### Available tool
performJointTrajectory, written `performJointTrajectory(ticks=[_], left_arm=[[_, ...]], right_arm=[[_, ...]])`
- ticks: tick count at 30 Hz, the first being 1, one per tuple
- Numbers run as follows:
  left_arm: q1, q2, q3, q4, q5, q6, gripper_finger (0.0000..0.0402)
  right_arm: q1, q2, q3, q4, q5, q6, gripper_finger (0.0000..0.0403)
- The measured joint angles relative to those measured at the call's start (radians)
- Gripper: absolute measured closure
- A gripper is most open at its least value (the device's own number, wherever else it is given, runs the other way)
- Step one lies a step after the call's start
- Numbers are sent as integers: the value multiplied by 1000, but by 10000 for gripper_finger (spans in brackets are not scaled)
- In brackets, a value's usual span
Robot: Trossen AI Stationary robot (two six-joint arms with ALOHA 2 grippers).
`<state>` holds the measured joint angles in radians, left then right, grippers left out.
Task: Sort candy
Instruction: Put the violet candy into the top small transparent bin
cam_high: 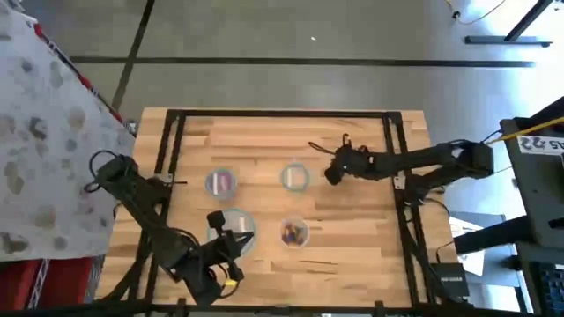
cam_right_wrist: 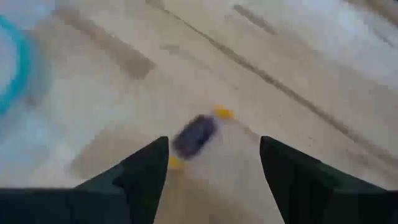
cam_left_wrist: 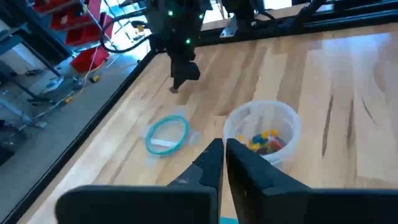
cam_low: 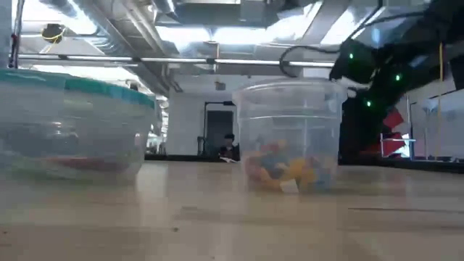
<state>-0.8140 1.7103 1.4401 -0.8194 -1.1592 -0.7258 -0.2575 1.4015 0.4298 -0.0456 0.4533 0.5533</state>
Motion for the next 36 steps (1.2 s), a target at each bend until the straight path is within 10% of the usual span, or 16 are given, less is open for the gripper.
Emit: performJointTrajectory(ticks=[10, 18, 22, 36], left_arm=[[4, 0, -42, 25, -4, -60, 398], [3, -1, -41, 51, -3, -59, 399], [2, -1, -41, 51, -1, -60, 399], [2, -1, -41, 49, 27, -78, 399]], right_arm=[[3, 137, 5, 129, 7, 11, 172], [4, 131, 5, 114, -58, -6, 324], [44, 66, 2, 66, -76, -40, 391], [451, -283, -1, 173, -268, -113, 402]])
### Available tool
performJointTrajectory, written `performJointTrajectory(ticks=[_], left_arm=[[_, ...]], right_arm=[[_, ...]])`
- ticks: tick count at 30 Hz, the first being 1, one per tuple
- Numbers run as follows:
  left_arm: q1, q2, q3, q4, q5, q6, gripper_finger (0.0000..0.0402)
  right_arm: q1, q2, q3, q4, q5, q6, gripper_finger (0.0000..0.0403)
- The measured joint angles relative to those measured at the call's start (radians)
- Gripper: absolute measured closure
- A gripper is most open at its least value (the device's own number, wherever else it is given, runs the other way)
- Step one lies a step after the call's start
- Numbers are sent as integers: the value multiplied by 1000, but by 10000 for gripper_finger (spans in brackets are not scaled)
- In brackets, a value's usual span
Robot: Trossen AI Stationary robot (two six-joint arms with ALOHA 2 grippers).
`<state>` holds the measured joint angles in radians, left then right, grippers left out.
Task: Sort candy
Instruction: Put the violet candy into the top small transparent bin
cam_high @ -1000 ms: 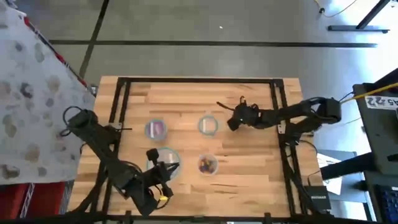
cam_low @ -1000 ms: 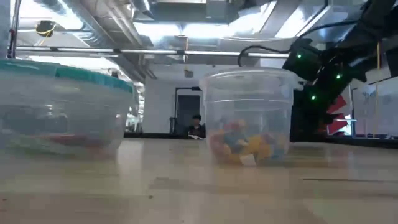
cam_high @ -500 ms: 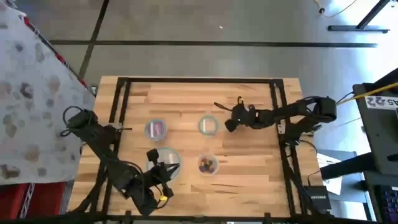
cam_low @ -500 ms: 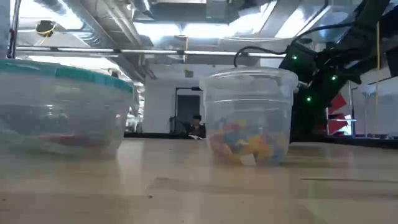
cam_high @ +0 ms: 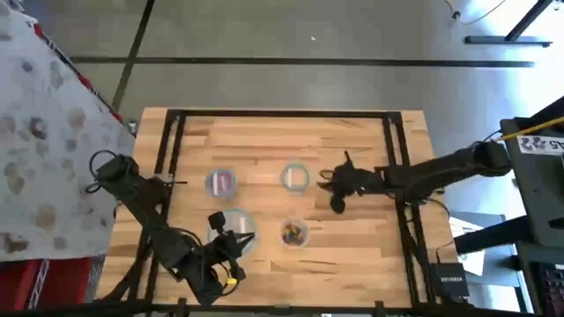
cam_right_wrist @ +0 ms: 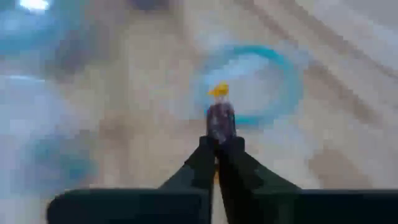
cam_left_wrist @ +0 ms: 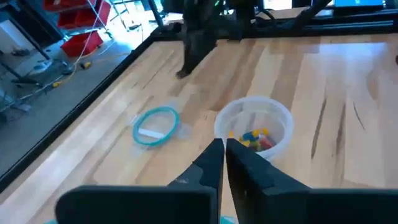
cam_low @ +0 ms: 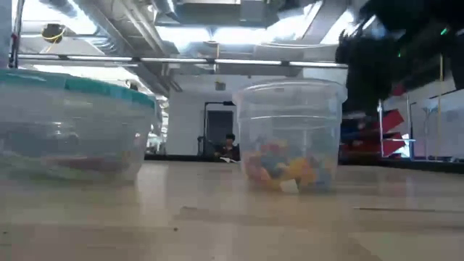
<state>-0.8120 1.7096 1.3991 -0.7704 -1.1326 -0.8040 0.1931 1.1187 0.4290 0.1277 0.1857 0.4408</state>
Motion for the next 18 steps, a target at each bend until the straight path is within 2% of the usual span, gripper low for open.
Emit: performJointTrajectory(ticks=[3, 5, 13, 18], left_arm=[[0, 0, 0, 0, 0, 0, 399], [0, 0, 0, 1, 0, 1, 399], [8, 0, 0, 3, -5, 6, 399], [9, 0, 0, 4, -3, 3, 399]], right_arm=[[105, 16, 5, 138, -3, -2, 402], [162, 43, 29, 167, 6, -8, 402], [266, 247, 235, 153, 30, -114, 402], [265, 368, 343, 27, 38, -165, 400]])
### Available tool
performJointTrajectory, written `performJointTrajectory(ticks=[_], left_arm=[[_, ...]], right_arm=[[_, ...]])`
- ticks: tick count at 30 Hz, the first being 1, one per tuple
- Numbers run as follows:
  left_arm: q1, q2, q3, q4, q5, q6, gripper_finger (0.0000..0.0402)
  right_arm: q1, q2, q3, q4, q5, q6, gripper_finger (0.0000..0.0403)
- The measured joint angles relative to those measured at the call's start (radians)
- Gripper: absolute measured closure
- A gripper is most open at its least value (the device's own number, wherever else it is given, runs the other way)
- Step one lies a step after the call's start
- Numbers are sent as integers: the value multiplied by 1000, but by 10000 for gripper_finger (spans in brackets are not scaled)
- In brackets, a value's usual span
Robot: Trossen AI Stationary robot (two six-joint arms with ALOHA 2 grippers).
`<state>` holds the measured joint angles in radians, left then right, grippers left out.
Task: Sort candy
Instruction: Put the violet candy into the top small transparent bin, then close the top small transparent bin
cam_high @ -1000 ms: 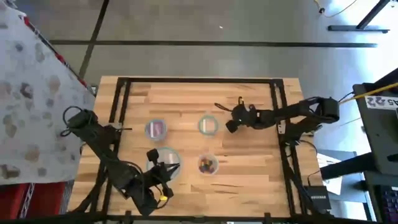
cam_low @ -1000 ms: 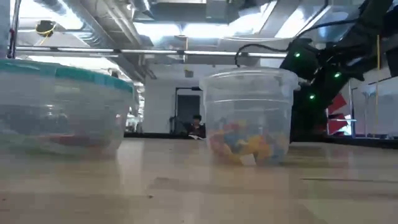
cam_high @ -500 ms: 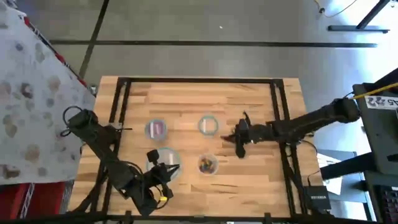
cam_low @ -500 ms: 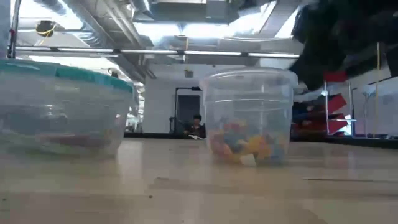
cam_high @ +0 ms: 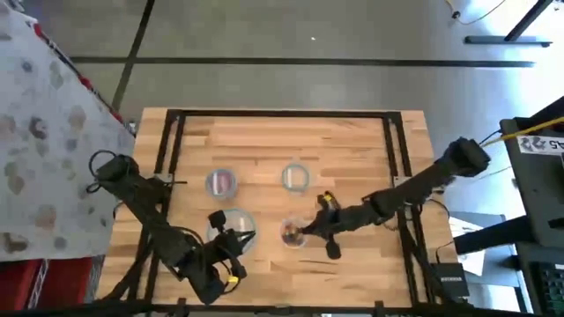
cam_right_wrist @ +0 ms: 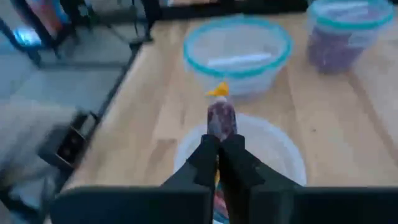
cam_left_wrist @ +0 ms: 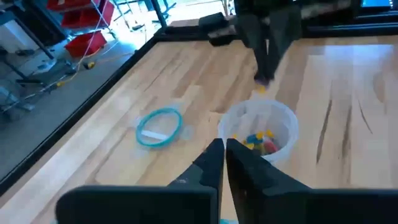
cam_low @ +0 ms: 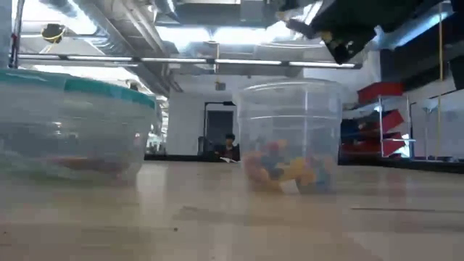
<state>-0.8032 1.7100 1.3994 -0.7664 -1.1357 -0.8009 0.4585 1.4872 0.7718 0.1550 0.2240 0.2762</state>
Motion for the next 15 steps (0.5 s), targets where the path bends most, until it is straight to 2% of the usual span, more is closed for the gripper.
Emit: performJointTrajectory(ticks=[3, 6, 11, 15], left_arm=[[-1, 0, 0, 0, 0, -1, 399], [-2, 0, 0, -2, 3, -2, 399], [-2, 0, 0, -2, 3, -3, 399], [-2, 0, 0, -2, 3, -3, 399]], right_arm=[[-1, 52, 54, -94, 22, -1, 375], [-1, 72, 96, -158, 39, -2, 328], [-1, 68, 153, -273, 71, -73, 243], [0, 32, 216, -402, 118, -144, 202]])
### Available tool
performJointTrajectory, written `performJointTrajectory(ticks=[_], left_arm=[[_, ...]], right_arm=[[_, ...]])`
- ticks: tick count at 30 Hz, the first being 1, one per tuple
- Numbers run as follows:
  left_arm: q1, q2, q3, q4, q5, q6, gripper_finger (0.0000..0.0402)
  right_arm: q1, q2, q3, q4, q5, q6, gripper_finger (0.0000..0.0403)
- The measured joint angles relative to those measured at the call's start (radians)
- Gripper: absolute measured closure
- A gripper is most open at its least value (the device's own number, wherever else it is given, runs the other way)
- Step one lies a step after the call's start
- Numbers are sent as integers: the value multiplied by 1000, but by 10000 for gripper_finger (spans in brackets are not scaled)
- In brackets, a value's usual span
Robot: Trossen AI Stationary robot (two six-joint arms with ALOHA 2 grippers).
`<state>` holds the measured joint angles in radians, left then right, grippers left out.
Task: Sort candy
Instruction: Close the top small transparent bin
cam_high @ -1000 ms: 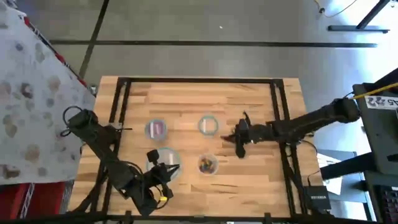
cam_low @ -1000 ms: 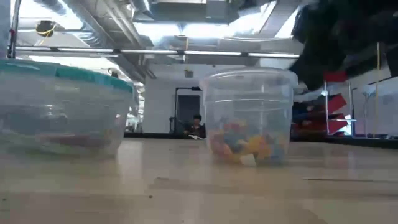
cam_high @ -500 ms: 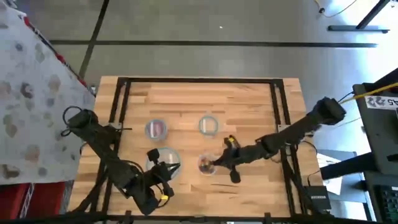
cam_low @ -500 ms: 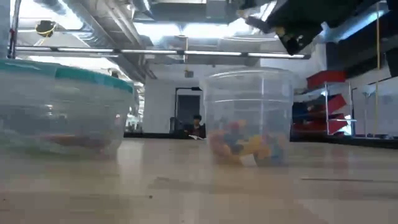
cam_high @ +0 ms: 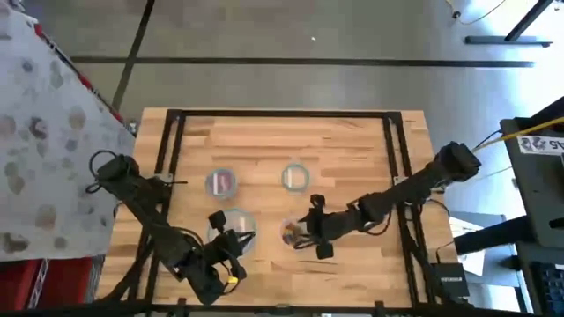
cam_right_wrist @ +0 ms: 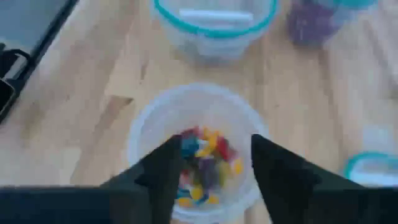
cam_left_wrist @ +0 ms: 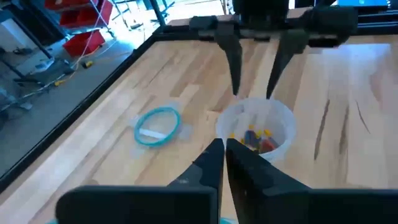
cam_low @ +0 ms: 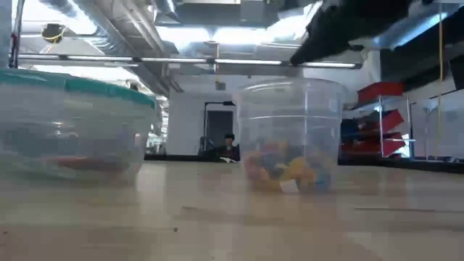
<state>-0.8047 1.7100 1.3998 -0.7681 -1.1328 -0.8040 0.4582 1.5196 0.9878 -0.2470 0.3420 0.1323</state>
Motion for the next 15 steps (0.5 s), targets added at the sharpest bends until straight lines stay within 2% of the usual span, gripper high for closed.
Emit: performJointTrajectory(ticks=[4, 6, 8, 10, 12, 15], left_arm=[[0, 0, 0, 1, 0, 0, 399], [0, 0, 0, 1, 12, 0, 399], [0, 0, 0, 2, 44, 4, 399], [0, 0, 0, 2, 77, 19, 399], [0, 0, 0, 2, 96, 23, 399], [0, 0, 0, 2, 103, 31, 399]], right_arm=[[-11, -44, 1, -123, 185, -108, 190], [-40, -54, -21, -173, 204, -173, 189], [-85, -55, -61, -191, 172, -225, 189], [-140, -50, -113, -155, 95, -272, 189], [-200, -44, -177, -85, 35, -319, 189], [-286, -44, -279, 81, 9, -397, 189]])
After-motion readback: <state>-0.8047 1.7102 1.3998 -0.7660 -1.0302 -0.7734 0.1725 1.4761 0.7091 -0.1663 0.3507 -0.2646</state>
